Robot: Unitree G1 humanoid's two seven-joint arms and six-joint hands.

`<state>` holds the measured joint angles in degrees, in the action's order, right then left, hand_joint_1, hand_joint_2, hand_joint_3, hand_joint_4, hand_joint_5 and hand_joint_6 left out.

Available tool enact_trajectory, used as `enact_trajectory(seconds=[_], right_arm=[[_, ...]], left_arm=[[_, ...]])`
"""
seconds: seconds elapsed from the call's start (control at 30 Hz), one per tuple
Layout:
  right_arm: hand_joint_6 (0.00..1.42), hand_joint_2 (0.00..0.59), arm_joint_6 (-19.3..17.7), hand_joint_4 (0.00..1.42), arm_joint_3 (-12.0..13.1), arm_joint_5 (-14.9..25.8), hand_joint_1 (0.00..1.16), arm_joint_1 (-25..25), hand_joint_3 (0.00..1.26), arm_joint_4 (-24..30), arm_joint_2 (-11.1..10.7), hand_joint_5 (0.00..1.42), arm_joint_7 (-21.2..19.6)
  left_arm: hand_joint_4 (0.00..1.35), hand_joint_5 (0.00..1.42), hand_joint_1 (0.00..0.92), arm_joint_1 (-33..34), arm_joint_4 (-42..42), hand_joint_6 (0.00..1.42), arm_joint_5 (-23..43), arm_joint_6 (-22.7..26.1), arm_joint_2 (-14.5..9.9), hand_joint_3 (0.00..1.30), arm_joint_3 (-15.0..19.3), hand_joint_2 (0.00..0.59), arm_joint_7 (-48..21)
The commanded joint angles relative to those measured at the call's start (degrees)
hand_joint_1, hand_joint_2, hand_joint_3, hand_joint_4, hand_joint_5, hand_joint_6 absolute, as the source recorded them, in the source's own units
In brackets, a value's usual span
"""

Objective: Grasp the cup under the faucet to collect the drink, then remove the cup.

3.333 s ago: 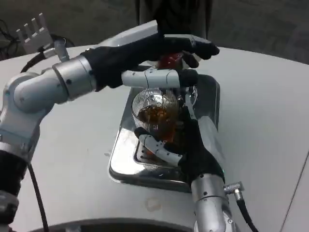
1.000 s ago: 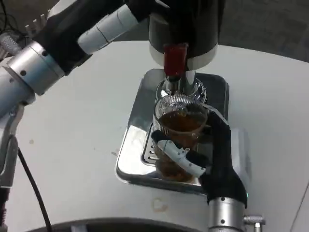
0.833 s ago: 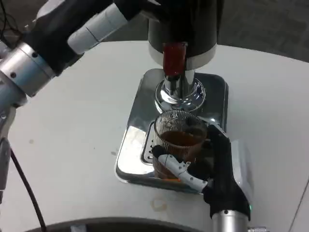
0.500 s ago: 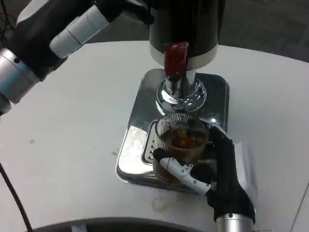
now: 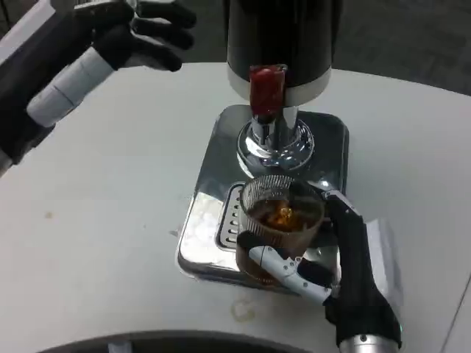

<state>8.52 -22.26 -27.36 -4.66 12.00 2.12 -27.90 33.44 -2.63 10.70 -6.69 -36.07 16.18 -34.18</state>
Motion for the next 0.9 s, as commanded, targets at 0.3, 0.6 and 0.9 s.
enact_trajectory(seconds=[0.3,0.6,0.9], right_arm=[[0.6,0.165,-1.4,1.01,0.1,-1.5,0.81,3.5,0.92,7.3,1.1,1.06,4.6],[0.6,0.114,-1.5,0.98,2.2,-2.1,0.9,4.8,0.92,9.7,-0.3,1.04,9.3],[0.62,0.108,-2.8,1.0,3.5,-3.0,0.93,5.3,0.93,11.9,-1.5,1.05,12.6]], left_arm=[[0.38,0.46,0.0,-16.1,-7.7,0.4,0.1,-0.2,-3.3,0.39,8.8,0.04,2.3],[0.38,0.46,0.0,-25.9,-11.2,0.4,-0.9,-2.0,-2.3,0.39,11.6,0.04,3.6],[0.38,0.45,0.0,-35.3,-13.7,0.4,-5.2,-6.9,-0.3,0.39,10.4,0.04,5.4]])
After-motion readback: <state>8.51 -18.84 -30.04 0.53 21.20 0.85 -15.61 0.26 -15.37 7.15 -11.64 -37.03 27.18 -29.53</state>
